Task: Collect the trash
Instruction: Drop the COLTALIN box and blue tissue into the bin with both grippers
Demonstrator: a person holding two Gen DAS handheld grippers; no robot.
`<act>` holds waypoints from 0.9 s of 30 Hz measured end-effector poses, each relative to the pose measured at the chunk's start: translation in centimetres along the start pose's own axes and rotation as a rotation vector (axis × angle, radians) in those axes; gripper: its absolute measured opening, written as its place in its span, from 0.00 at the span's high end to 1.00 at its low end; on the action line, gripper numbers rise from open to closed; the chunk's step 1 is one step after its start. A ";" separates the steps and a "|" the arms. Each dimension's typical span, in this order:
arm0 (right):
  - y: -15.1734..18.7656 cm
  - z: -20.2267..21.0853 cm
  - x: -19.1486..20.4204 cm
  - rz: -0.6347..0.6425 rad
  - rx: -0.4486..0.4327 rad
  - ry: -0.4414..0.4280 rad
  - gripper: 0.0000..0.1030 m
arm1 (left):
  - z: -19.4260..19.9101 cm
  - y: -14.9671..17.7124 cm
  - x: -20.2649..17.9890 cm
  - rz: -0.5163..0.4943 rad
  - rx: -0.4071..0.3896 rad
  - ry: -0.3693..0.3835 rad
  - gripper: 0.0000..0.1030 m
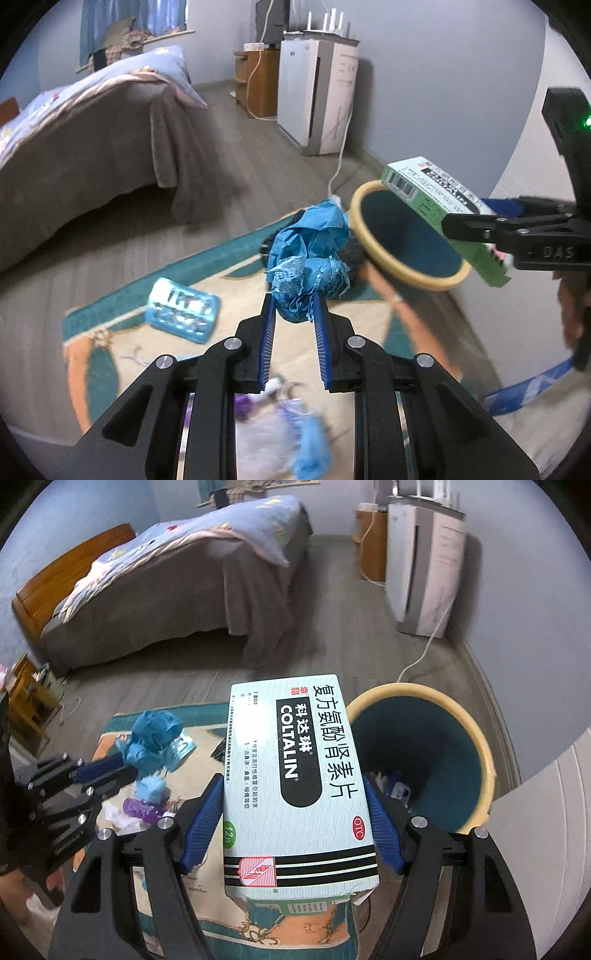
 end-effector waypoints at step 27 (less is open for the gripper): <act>-1.4 -4.8 -10.2 -0.215 0.051 0.042 0.31 | -6.0 -3.6 -7.7 -0.067 0.045 0.021 0.79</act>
Point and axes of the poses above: each gripper's, at about its wrist camera, not at the fingertips, and z roughly against the way its jaws point, x to its left, y to its underside, the point moved 10 cm from there along -z, roughly the way its jaws point, and after that the axes turned 10 degrees about -z, right-handed, at the moved point
